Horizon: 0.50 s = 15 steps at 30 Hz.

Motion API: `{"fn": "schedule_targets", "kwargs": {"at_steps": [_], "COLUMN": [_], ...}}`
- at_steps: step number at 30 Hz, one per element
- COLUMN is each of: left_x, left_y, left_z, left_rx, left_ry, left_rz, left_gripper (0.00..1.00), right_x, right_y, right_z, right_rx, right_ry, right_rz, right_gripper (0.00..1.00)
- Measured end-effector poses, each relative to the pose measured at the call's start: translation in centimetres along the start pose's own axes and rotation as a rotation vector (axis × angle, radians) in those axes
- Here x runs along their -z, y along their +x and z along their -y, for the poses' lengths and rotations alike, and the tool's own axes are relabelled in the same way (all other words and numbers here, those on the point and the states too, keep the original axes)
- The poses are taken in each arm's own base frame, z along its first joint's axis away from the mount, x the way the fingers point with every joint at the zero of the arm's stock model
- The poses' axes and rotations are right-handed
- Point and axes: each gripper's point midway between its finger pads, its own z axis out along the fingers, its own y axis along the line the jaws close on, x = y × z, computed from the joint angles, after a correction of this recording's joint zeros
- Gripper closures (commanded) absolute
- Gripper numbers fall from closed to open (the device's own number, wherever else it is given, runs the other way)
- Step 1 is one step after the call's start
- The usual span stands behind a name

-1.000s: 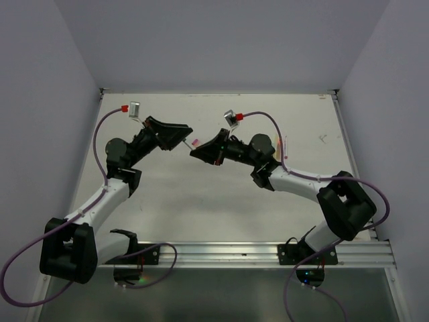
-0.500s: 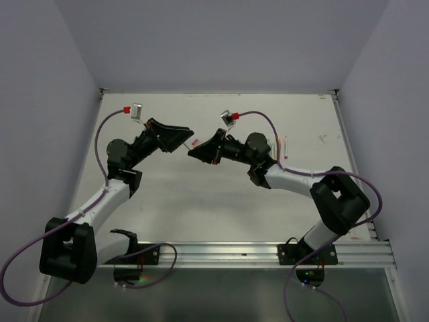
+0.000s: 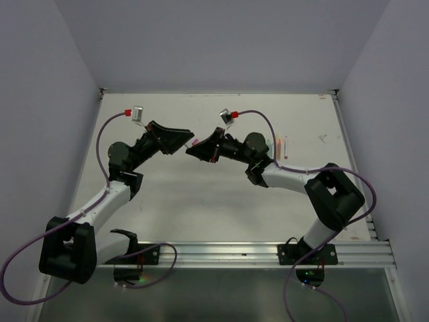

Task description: Open the pen caps

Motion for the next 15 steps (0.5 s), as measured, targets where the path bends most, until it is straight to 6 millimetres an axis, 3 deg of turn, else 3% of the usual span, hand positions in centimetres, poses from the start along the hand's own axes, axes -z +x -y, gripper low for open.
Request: {"fn": "schedule_targets", "kwargs": {"at_steps": [15], "left_x": [0.22], "left_y": [-0.91], "left_z": [0.07], "left_rx": [-0.006], "left_ry": [-0.01], "left_rz": [0.069], "left_gripper": [0.29], "right_x": [0.07], "right_y": [-0.33], "right_z": [-0.53], "right_rx": [-0.001], "right_ry": [-0.023], "right_rz": [0.02], "right_gripper": [1.0]}}
